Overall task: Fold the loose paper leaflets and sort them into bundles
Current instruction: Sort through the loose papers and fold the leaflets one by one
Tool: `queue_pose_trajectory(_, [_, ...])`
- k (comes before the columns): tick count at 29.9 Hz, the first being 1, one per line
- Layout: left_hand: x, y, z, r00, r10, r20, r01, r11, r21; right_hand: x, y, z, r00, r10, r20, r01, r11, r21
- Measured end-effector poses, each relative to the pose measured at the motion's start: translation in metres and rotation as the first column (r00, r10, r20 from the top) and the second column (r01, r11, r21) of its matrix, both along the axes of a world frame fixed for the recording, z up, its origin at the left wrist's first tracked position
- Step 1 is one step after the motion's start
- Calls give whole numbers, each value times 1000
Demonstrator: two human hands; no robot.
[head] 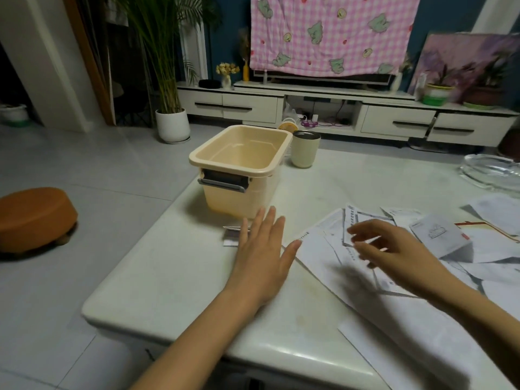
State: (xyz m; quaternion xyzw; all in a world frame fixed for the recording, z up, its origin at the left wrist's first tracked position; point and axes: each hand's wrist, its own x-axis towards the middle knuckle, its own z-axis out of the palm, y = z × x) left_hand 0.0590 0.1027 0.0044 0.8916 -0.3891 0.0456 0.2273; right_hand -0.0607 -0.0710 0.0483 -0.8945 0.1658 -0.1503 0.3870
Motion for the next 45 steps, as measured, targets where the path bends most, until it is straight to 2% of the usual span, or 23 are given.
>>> queue_pose_trajectory(2, [-10, -18, 3, 998, -58, -28, 57, 998, -26, -19, -26, -1, 994, -93, 64, 99, 990, -104])
queue_pose_trajectory(4, [-17, -29, 4, 993, -96, -65, 95, 995, -29, -30, -44, -9, 979, -176, 100, 187, 976, -111])
queue_pose_trajectory(6, [-21, -37, 5, 989, -123, -85, 119, 992, -47, -37, -57, -16, 980, -191, 55, 195, 977, -81])
queue_pose_trajectory(10, [-32, -53, 4, 978, -151, -147, 146, 988, -50, -51, -62, -15, 981, -36, -188, 20, 996, -84])
queue_pose_trajectory(13, [-38, -63, 2, 970, -167, -179, 163, 986, -34, -50, -61, -19, 918, 43, -395, -135, 969, -208])
queue_pose_trajectory(15, [-42, -69, 2, 961, -183, -206, 182, 983, -25, -50, -61, -26, 900, 33, -436, -162, 951, -263])
queue_pose_trajectory(20, [-49, -78, 3, 939, -201, -280, 171, 977, -130, -50, -68, -33, 939, -11, -343, -115, 931, -347])
queue_pose_trajectory(24, [-55, -82, 6, 892, -216, -397, 67, 932, -356, -47, -67, -30, 987, -85, -133, 30, 928, -372])
queue_pose_trajectory(26, [-57, -85, 9, 828, -237, -508, -21, 892, -452, -46, -58, -22, 996, -74, 55, 87, 946, -312])
queue_pose_trajectory(27, [-57, -87, 11, 760, -276, -588, -68, 866, -495, -46, -51, -16, 989, -55, 137, 89, 962, -258])
queue_pose_trajectory(29, [-55, -88, 14, 544, -409, -732, -148, 813, -564, -47, -34, -6, 974, -24, 225, 42, 996, -77])
queue_pose_trajectory(30, [-53, -88, 14, 427, -481, -765, -177, 786, -593, -48, -27, -3, 967, -15, 253, -4, 997, 72])
queue_pose_trajectory(31, [-52, -87, 16, 337, -547, -766, -198, 754, -626, -48, -21, -1, 961, -15, 276, -57, 967, 250])
queue_pose_trajectory(33, [-51, -84, 20, 229, -626, -746, -207, 717, -665, -47, -16, -1, 965, -47, 258, -106, 830, 548])
queue_pose_trajectory(35, [-51, -83, 25, 145, -645, -751, -199, 724, -660, -46, -18, -3, 975, -81, 209, -89, 716, 692])
queue_pose_trajectory(37, [-52, -83, 24, 99, -642, -760, -185, 738, -649, -44, -21, -6, 979, -104, 178, -61, 677, 734])
queue_pose_trajectory(38, [-52, -83, 23, 93, -635, -767, -194, 744, -639, -43, -23, -8, 979, -116, 168, -43, 688, 725])
queue_pose_trajectory(41, [-54, -84, 21, 104, -610, -785, -254, 747, -614, -39, -26, -9, 972, -154, 175, 8, 771, 636])
queue_pose_trajectory(45, [-53, -85, 21, 128, -591, -797, -328, 733, -596, -41, -34, -9, 943, -243, 229, 128, 896, 425])
